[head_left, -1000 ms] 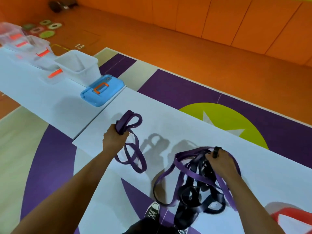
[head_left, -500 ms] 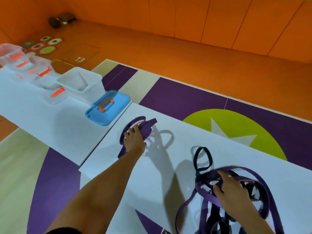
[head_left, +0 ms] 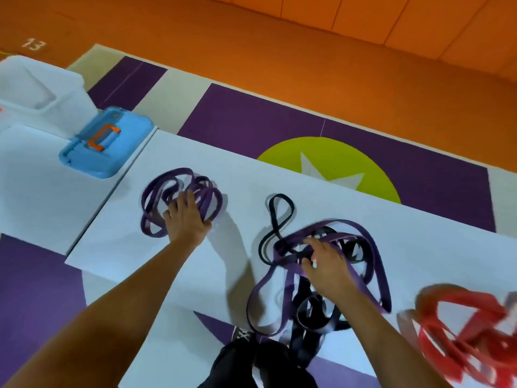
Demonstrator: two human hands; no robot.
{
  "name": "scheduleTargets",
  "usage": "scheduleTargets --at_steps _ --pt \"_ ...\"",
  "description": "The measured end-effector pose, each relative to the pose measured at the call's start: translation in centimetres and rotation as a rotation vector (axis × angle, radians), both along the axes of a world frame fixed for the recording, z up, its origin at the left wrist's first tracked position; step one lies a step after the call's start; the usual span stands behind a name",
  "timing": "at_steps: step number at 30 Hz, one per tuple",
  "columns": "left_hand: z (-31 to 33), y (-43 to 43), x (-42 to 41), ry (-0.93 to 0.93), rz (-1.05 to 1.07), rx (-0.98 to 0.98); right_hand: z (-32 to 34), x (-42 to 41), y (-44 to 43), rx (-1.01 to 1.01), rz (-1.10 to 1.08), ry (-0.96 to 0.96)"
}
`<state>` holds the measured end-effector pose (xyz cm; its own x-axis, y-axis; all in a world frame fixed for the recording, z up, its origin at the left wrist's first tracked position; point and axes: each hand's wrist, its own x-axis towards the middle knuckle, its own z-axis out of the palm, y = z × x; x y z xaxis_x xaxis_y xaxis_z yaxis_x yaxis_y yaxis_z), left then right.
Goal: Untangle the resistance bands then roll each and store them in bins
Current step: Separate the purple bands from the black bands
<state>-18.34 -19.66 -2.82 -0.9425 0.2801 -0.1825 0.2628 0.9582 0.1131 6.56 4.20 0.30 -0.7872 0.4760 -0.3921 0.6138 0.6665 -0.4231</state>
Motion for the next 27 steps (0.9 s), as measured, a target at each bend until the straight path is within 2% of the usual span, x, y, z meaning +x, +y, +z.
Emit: scheduleTargets --at_steps 4,7,10,13,16,18,22,24,27 --pt "0.2 3.2 6.3 -0.069 -0.237 0.019 0.5 3.4 1.2 0.074 -0.125 -0.028" --pt "0.0 5.7 12.8 -0.176 -0.426 0.156 0.4 7.2 2.5 0.178 -0.228 -0.071" --pt "0.2 8.5 17.3 -0.232 -0.584 0.251 -0.3 10.3 4.2 0.175 -0.279 -0.167" --pt "0.1 10.5 20.6 -0.162 -0.748 0.28 -1.2 12.6 5.1 0.096 -0.287 -0.271" --pt "-0.4 11.7 23.2 -0.081 -0.885 0.166 -1.6 14.3 5.6 0.073 -0.26 -0.299" --pt "-0.8 11.8 23.9 -0.116 -0.902 0.062 -1.1 14.7 6.2 0.055 -0.296 -0.185" --pt "-1.0 11.4 23.7 -0.057 -0.884 -0.038 3.2 13.8 7.4 -0.011 -0.513 0.279" --pt "-0.6 11.6 23.6 -0.067 -0.836 0.038 6.0 12.8 8.2 -0.001 -0.536 0.425" --pt "1.2 12.8 23.8 -0.106 -0.72 0.225 10.1 11.2 9.4 0.001 -0.409 0.477"
